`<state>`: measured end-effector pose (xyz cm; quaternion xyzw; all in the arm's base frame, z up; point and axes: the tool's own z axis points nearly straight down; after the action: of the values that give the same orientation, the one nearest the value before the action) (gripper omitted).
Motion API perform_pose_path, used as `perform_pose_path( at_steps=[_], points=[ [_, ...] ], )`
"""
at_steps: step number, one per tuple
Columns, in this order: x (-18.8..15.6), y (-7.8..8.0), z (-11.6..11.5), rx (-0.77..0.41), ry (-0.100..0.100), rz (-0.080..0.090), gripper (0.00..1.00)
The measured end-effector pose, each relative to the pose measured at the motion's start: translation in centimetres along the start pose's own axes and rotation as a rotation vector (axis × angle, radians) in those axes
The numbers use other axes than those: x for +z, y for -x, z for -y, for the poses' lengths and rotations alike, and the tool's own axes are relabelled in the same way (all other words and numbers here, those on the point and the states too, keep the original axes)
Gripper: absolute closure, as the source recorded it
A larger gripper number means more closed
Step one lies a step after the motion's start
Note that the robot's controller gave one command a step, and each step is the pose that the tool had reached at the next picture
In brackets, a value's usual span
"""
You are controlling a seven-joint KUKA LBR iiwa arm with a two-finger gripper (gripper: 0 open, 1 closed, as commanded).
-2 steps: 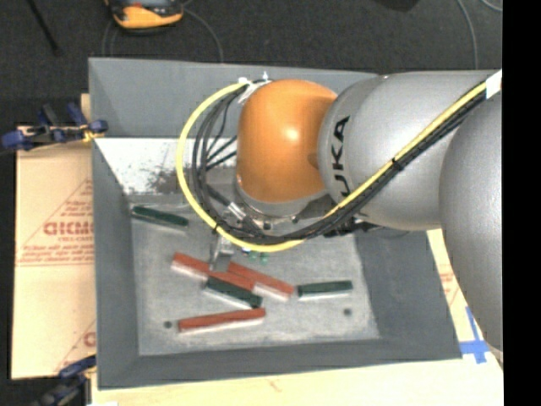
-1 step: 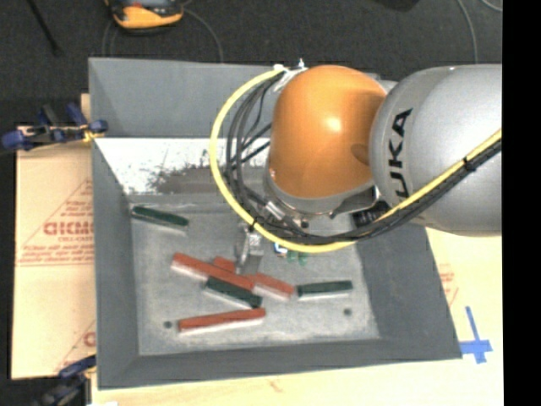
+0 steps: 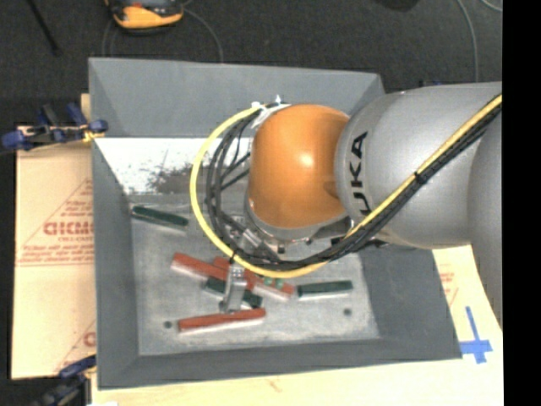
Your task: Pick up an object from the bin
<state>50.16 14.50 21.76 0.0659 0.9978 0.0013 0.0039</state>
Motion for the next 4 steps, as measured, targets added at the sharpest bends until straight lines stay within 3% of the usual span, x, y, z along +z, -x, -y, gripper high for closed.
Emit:
perform_pose_path(
  at_steps=[1,2,3,4],
  points=[
    [5.9,-0.7,-1.5,0.034,-0.002,-0.005,0.00],
    [9.6,1.4,-1.8,0.086,0.003,0.003,0.00],
    [12.8,0.8,-1.0,0.012,-0.005,-0.010,0.00],
    [14.7,-1.1,2.9,-0.131,-0.002,-0.007,1.00]
  ],
)
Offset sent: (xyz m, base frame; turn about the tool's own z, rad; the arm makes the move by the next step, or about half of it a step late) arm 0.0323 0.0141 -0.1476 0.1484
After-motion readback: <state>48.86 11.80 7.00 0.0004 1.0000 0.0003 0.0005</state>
